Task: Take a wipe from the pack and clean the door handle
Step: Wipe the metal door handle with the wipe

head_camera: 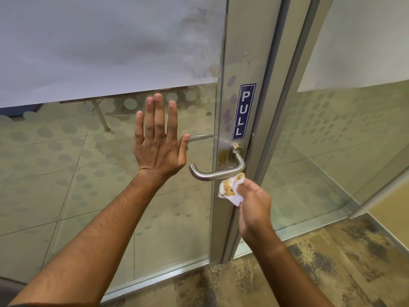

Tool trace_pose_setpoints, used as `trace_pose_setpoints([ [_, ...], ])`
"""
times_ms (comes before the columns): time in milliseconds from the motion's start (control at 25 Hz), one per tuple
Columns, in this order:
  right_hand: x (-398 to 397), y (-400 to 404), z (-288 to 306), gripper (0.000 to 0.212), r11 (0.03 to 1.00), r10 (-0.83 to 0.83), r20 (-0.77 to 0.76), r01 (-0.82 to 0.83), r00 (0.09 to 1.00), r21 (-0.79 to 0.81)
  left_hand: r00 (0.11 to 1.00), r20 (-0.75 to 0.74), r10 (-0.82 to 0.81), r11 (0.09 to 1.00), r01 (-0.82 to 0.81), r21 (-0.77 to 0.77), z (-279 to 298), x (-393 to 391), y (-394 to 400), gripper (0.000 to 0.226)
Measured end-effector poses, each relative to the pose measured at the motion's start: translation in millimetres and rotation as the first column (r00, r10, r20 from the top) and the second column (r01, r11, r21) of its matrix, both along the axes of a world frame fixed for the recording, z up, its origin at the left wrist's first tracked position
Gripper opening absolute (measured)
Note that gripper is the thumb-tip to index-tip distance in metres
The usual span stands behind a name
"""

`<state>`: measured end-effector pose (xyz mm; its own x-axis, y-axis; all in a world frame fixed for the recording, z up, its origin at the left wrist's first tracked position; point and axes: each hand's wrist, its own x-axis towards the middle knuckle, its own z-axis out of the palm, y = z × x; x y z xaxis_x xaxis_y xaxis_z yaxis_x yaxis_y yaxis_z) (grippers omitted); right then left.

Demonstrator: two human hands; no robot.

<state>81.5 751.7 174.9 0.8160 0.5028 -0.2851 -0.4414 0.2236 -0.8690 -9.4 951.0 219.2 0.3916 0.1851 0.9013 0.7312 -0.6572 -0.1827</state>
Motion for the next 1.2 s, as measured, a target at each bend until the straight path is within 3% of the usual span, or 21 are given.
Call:
trace_pose_setpoints([
  [80, 17, -8, 3, 0.026, 0.988, -0.087, 0.229, 0.114, 0.969, -0.107, 0.999, 0.016, -0.036, 0.998, 0.037, -0.046, 2, 2, -3, 0.083],
  [160, 30, -6, 7, 0.030, 0.972, -0.074, 0.500, 0.175, 0.863, -0.157, 0.999, 0.028, -0.044, 0.997, 0.046, -0.066, 4, 2, -5, 0.087],
  [320, 47, 11, 18, 0.029, 0.938, 0.026, 0.881, 0.294, 0.472, -0.186, 0.999, 0.019, -0.038, 0.997, 0.039, -0.066, 4, 3, -5, 0.088],
  [480, 62, 29, 21, 0.023, 0.907, 0.196, 0.979, 0.371, 0.052, -0.202, 0.999, -0.015, 0.033, 0.999, -0.033, -0.004, 2, 4, -2, 0.083],
  [600, 69, 32, 25, 0.025, 0.866, 0.394, 0.916, 0.364, -0.079, -0.342, 0.999, -0.006, 0.048, 0.999, -0.048, 0.002, 1, 5, 0, 0.082],
  [880, 84, 31, 37, 0.023, 0.829, 0.524, 0.825, 0.350, -0.211, -0.437, 0.999, 0.012, 0.047, 0.999, -0.047, 0.011, -1, 7, 1, 0.083],
  [960, 88, 33, 36, 0.022, 0.848, 0.486, 0.855, 0.336, -0.183, -0.410, 0.999, 0.020, 0.040, 0.999, -0.040, 0.014, -1, 7, 2, 0.085],
  [1080, 92, 33, 27, 0.012, 0.899, 0.316, 0.948, 0.312, 0.022, -0.307, 0.999, 0.032, 0.037, 0.999, -0.038, 0.023, -3, 8, 3, 0.086],
  [1200, 92, 37, 19, 0.013, 0.910, 0.167, 0.925, 0.308, 0.341, -0.278, 0.999, 0.030, 0.037, 0.999, -0.038, 0.031, -3, 9, 3, 0.087],
])
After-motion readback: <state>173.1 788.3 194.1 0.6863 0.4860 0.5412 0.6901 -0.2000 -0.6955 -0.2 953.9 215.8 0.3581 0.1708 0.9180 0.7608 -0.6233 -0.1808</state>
